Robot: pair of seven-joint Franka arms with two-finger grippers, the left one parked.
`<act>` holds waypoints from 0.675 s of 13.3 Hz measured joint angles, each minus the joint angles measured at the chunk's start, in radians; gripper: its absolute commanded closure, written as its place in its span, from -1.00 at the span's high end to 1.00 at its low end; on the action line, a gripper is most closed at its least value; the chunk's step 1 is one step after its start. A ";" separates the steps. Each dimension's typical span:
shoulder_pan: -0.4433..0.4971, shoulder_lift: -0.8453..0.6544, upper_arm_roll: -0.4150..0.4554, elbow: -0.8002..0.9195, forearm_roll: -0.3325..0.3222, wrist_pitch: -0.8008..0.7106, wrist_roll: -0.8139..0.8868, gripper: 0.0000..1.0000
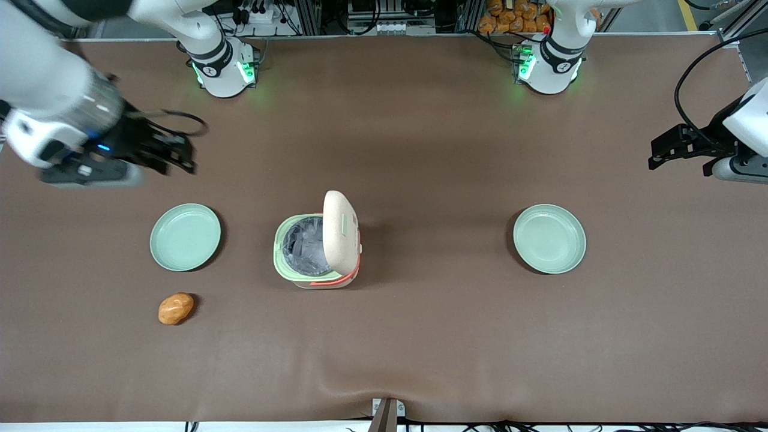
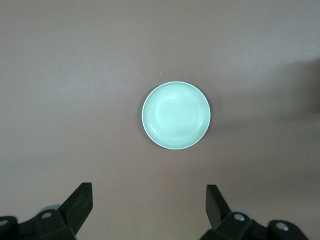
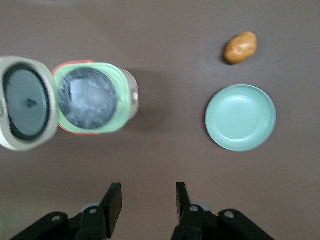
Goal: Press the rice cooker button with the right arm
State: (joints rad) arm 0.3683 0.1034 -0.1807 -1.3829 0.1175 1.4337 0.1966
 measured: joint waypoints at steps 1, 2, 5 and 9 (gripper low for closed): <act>-0.036 -0.019 -0.001 0.000 -0.002 -0.041 -0.027 1.00; -0.070 -0.034 -0.001 0.000 -0.004 -0.081 -0.054 1.00; -0.144 -0.078 -0.002 -0.011 -0.045 -0.139 -0.137 1.00; -0.242 -0.138 -0.003 -0.115 -0.063 -0.087 -0.271 1.00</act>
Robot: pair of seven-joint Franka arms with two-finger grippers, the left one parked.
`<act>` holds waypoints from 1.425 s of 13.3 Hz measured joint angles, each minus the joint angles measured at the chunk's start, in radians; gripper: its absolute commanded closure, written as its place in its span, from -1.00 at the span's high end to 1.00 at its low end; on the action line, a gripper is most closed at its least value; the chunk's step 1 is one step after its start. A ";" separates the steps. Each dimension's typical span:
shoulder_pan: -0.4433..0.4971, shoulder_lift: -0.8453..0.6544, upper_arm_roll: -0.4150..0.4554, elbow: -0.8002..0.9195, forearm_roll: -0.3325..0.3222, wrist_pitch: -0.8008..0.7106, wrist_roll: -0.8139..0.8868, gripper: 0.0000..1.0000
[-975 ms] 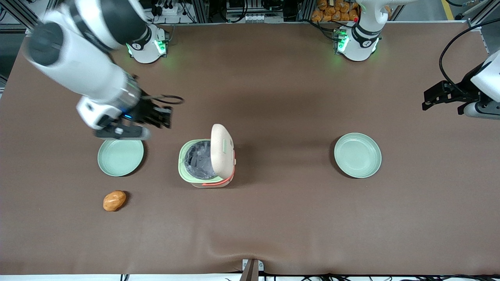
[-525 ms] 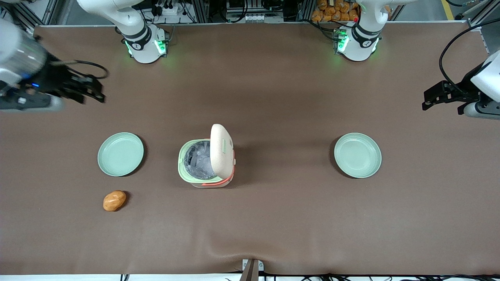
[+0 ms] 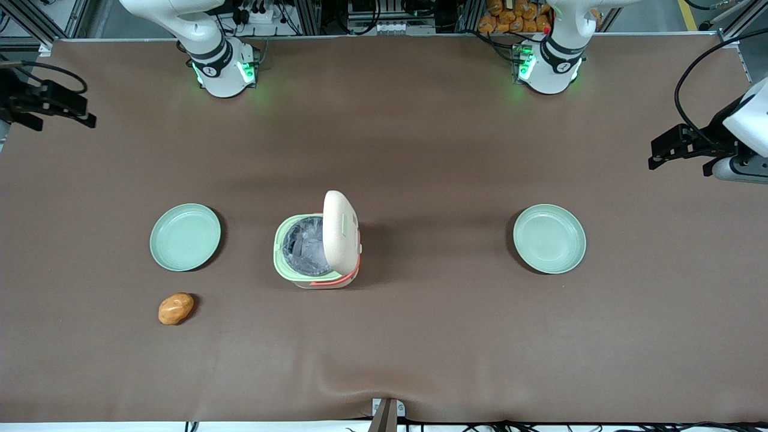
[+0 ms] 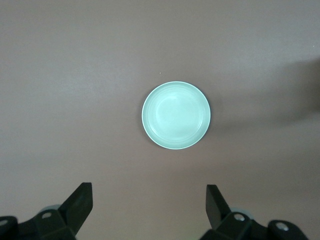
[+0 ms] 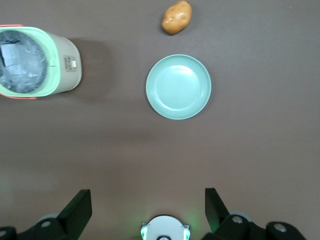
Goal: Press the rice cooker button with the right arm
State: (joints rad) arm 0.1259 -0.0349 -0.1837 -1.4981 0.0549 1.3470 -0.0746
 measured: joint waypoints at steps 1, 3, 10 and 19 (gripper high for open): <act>-0.022 -0.010 0.000 -0.037 -0.006 0.042 -0.037 1.00; -0.048 -0.026 0.000 -0.105 -0.012 0.119 -0.086 1.00; -0.047 -0.088 0.053 -0.157 -0.044 0.186 -0.095 1.00; -0.049 -0.090 0.054 -0.148 -0.046 0.179 -0.092 1.00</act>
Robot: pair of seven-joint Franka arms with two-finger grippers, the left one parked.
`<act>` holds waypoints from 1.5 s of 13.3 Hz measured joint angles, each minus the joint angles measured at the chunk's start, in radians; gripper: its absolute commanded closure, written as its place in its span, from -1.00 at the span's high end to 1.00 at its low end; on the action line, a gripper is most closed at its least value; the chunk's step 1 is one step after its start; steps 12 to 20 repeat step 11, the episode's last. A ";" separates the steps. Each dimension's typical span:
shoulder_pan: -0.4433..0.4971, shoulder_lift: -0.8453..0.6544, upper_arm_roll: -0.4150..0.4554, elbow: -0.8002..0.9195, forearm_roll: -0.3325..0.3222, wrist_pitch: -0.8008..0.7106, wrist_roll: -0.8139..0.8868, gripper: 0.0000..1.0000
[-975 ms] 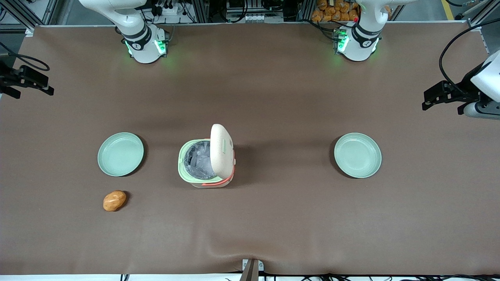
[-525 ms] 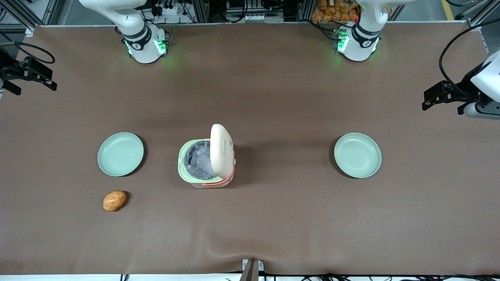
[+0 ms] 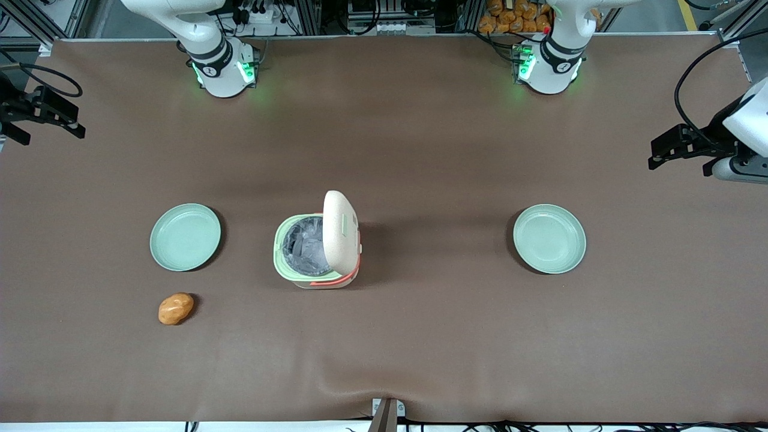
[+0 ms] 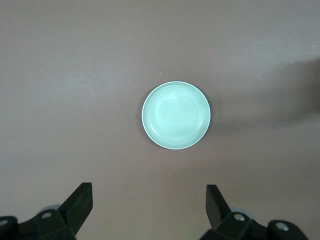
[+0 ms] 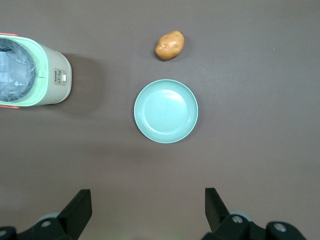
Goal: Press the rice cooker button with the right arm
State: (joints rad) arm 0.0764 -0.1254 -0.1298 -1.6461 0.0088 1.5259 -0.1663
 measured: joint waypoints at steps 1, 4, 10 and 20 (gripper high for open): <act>0.000 0.000 0.000 0.003 0.000 0.000 0.000 1.00; 0.001 0.000 0.002 0.008 0.000 -0.001 0.000 1.00; 0.003 0.000 0.005 0.016 0.000 -0.002 0.000 1.00; 0.003 0.001 0.005 0.018 0.000 -0.004 0.000 1.00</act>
